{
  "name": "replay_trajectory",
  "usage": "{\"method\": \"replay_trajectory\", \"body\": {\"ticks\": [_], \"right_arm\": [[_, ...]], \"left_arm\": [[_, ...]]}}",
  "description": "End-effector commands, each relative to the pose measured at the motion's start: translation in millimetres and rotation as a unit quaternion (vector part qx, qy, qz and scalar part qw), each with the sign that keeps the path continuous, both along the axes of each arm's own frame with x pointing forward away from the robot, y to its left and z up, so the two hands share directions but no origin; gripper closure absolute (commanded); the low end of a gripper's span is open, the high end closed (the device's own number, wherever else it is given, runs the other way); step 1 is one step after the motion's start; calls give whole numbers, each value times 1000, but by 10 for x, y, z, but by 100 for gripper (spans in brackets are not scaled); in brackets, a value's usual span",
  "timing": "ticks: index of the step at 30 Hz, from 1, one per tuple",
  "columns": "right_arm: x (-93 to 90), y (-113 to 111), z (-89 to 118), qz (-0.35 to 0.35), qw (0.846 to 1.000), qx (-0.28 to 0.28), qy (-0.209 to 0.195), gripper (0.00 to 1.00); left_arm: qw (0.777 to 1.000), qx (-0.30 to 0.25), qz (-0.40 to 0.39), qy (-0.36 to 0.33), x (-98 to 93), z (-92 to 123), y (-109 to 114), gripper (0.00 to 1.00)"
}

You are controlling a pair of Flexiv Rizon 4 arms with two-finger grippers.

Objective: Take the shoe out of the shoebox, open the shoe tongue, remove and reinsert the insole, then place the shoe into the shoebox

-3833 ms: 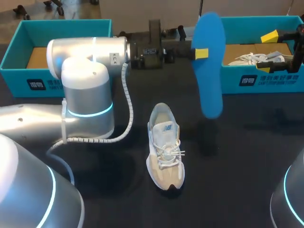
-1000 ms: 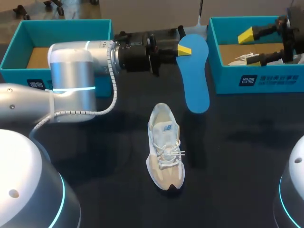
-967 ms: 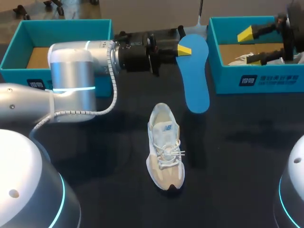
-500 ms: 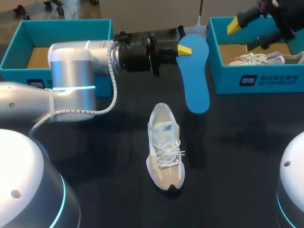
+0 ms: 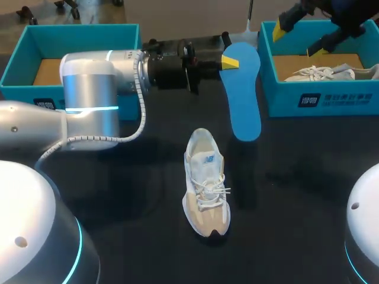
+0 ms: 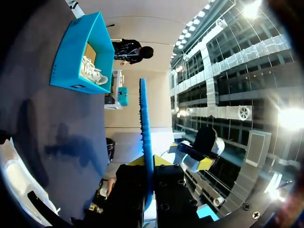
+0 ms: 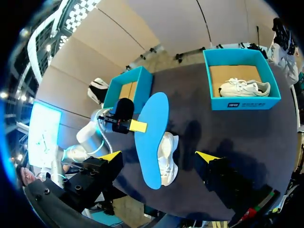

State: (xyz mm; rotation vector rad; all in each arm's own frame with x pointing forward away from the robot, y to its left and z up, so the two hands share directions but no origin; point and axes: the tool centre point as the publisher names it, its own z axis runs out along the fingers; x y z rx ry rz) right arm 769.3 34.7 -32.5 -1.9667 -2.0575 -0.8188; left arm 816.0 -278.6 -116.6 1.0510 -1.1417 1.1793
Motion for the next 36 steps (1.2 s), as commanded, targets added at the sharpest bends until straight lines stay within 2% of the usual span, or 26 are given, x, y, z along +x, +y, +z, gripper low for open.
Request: {"method": "replay_trajectory", "body": {"ticks": [1, 4, 5, 7, 13, 14, 16, 19, 24, 33, 36], "right_arm": [[20, 19, 8, -3, 1000, -14, 2, 0], [20, 19, 8, -3, 1000, -14, 2, 0], [32, 47, -9, 6, 999, -36, 10, 0], [36, 149, -17, 23, 996, -83, -11, 0], [49, 250, -80, 37, 992, -119, -33, 0], [51, 315, -68, 44, 988, -146, -36, 0], [40, 359, -53, 45, 985, -158, -44, 0], [44, 419, -56, 39, 981, -189, -22, 0], [53, 501, -71, 34, 978, -205, -15, 0], [54, 695, -108, 26, 963, -266, -27, 0], [53, 748, -112, 22, 953, -303, -19, 0]], "left_arm": [[1000, -1, 1, 0, -6, -6, -3, 100], [1000, -1, 1, 0, -6, -6, -3, 100], [1000, -1, 1, 0, -6, -6, -3, 100], [1000, -1, 1, 0, -6, -6, -3, 100], [1000, -1, 1, 0, -6, -6, -3, 100], [1000, -1, 1, 0, -6, -6, -3, 100], [1000, -1, 1, 0, -6, -6, -3, 100], [1000, -1, 1, 0, -6, -6, -3, 100], [1000, -1, 1, 0, -6, -6, -3, 100], [1000, -1, 1, 0, -6, -6, -3, 100], [1000, -1, 1, 0, -6, -6, -3, 100]]}}
